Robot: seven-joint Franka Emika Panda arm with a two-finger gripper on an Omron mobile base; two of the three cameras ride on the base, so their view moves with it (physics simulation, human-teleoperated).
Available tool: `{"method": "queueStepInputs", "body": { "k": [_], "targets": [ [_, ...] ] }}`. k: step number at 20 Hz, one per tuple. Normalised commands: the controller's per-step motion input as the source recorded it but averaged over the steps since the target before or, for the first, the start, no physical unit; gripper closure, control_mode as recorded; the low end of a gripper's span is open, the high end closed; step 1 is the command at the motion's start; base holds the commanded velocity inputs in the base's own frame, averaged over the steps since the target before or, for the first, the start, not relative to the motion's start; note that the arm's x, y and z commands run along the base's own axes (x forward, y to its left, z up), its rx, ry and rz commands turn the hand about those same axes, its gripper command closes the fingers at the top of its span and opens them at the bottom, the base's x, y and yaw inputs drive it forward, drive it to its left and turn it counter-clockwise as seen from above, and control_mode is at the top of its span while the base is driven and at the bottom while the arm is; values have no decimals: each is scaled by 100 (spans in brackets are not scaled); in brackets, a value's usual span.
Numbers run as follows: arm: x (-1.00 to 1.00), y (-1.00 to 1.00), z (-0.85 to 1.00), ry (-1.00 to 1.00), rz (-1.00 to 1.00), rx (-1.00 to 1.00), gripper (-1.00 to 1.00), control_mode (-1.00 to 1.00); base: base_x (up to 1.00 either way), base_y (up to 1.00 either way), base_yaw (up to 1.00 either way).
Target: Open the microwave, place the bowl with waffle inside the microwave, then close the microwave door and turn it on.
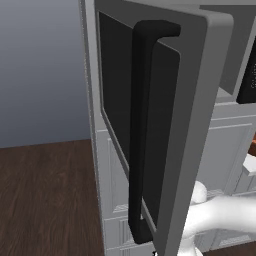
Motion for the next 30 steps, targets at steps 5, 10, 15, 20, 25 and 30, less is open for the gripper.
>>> {"method": "queueStepInputs", "body": {
  "k": [5,10,15,20,25,30],
  "targets": [
    [42,-1,-30,27,0,3,-100,-100,0,0,0],
    [22,-2,-42,11,0,8,100,-100,0,0,0],
    [-6,-15,-58,13,0,12,100,-100,0,0,0],
    [-13,-15,-32,5,0,4,100,-100,0,0,0],
    [-42,-10,-5,-9,0,4,100,-100,0,0,0],
    [-100,0,0,-25,0,6,100,-100,0,0,0]
  ]
}}
